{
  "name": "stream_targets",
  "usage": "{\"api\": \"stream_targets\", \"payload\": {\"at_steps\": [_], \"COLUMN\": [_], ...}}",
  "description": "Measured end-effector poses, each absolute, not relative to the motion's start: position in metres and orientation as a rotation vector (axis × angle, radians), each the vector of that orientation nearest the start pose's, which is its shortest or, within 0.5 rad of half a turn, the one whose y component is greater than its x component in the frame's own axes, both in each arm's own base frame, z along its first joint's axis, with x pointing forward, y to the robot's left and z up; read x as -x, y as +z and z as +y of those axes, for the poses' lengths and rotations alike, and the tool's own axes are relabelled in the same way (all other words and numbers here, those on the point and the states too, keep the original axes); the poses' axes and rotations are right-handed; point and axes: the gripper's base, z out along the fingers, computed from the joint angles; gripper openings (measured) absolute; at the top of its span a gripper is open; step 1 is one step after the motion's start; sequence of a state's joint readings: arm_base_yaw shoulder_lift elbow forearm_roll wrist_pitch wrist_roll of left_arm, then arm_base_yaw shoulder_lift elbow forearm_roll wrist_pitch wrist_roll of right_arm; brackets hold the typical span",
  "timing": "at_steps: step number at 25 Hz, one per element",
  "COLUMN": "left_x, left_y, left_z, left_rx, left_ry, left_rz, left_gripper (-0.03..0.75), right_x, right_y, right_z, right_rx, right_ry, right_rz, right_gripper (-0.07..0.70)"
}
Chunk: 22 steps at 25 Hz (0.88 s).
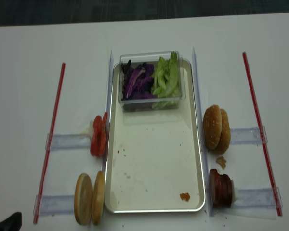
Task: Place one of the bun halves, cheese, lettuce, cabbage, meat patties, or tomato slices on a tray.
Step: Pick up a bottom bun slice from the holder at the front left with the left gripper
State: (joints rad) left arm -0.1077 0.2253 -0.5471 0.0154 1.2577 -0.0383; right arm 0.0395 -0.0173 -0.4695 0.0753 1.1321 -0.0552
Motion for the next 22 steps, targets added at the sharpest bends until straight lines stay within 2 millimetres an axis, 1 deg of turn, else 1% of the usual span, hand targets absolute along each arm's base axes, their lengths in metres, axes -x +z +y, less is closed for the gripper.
{"api": "stream_targets", "payload": {"at_steps": [8, 15, 17, 18, 19, 20, 22], "left_x": [-0.040, -0.068, -0.079, -0.088, -0.093, -0.093, -0.104], "left_y": [0.298, 0.300, 0.299, 0.300, 0.301, 0.301, 0.304], "left_z": [-0.004, -0.010, -0.011, -0.012, -0.013, -0.013, -0.014], "left_rx": [-0.023, 0.014, 0.015, 0.018, 0.019, 0.019, 0.023], "left_ry": [-0.081, -0.113, -0.112, -0.109, -0.107, -0.107, -0.110], "left_rz": [2.513, 2.637, 2.683, 2.711, 2.727, 2.727, 2.749], "left_gripper": [0.414, 0.414, 0.414, 0.414, 0.414, 0.414, 0.414], "right_x": [0.008, 0.008, 0.008, 0.008, 0.008, 0.008, 0.008], "right_y": [0.263, 0.263, 0.263, 0.263, 0.263, 0.263, 0.263], "right_z": [0.006, 0.006, 0.006, 0.006, 0.006, 0.006, 0.006], "right_rx": [0.109, 0.109, 0.109, 0.109, 0.109, 0.109, 0.109], "right_ry": [0.081, 0.081, 0.081, 0.081, 0.081, 0.081, 0.081], "right_rz": [2.125, 2.125, 2.125, 2.125, 2.125, 2.125, 2.125], "right_gripper": [0.384, 0.384, 0.384, 0.384, 0.384, 0.384, 0.384]}}
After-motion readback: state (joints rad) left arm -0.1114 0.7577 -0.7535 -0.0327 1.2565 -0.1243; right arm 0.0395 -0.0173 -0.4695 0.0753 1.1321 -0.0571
